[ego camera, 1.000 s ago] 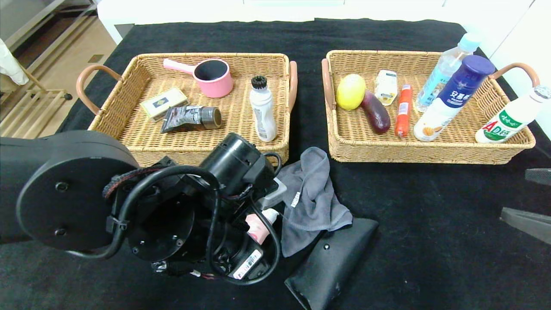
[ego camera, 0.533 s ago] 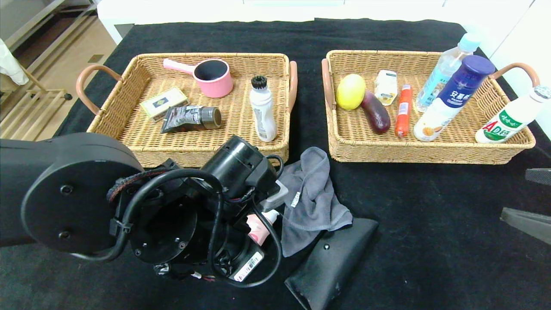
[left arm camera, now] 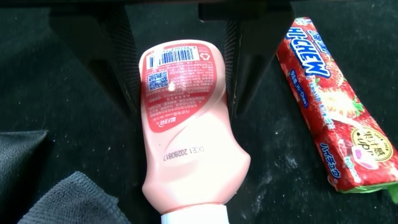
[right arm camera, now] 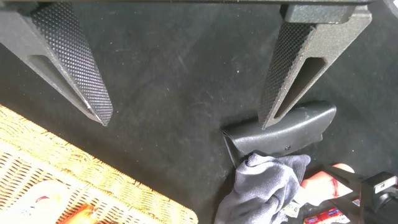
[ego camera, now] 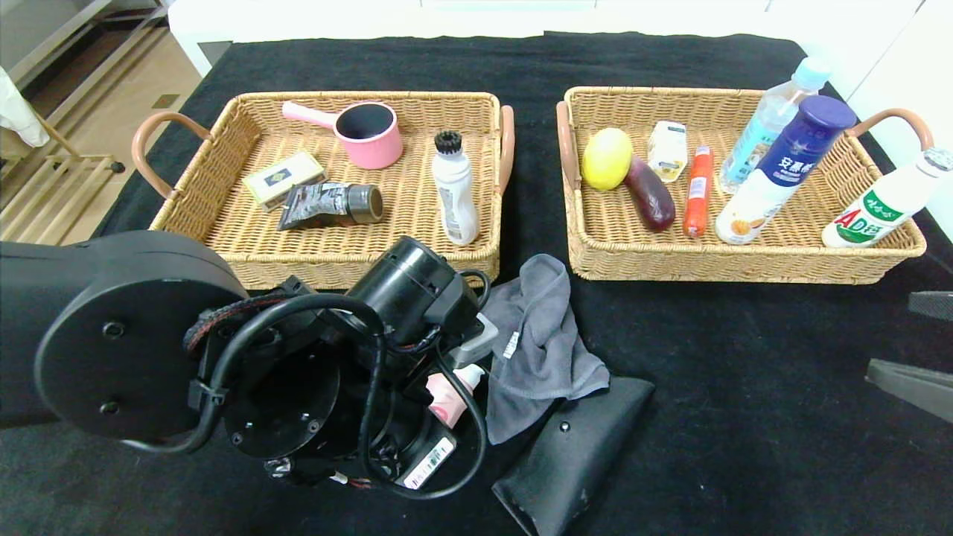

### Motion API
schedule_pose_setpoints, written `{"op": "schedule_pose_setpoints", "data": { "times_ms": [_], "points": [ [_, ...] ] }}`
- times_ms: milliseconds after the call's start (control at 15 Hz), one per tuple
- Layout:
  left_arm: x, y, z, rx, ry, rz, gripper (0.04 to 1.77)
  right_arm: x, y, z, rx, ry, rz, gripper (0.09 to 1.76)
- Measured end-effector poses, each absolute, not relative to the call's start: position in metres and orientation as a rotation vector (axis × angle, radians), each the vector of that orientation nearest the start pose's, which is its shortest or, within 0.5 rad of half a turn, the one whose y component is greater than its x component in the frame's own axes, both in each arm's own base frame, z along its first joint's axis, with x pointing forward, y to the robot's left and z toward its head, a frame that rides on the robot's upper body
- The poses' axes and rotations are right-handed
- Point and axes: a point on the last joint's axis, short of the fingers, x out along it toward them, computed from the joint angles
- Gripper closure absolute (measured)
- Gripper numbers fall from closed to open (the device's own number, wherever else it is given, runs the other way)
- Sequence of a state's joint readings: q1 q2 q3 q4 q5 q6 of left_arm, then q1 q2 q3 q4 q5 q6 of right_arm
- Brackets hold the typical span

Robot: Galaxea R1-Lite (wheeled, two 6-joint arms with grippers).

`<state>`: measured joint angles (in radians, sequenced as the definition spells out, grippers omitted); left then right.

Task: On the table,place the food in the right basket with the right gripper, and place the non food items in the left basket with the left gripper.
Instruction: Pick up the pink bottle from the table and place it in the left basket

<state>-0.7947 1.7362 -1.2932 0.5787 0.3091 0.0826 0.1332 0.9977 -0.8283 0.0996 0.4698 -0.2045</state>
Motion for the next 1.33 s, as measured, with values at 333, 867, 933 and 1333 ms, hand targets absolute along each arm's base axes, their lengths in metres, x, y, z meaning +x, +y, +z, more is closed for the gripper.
{"op": "schedule_pose_setpoints", "data": {
  "times_ms": [333,867,933,1333],
  "points": [
    [0.209,-0.203,0.203,0.618,0.865,-0.479,0.96,0.116,0.026,0.270,-0.151,0.208,0.624,0.14],
    [0.199,-0.194,0.225,0.562,0.800,-0.470,0.96,0.116,0.026,0.271,-0.151,0.206,0.624,0.14],
    [0.197,-0.192,0.231,0.552,0.781,-0.469,0.96,0.116,0.026,0.271,-0.151,0.206,0.624,0.14],
    [0.187,-0.180,0.274,0.473,0.633,-0.455,0.96,0.117,0.026,0.270,-0.151,0.210,0.624,0.14]
  ]
}}
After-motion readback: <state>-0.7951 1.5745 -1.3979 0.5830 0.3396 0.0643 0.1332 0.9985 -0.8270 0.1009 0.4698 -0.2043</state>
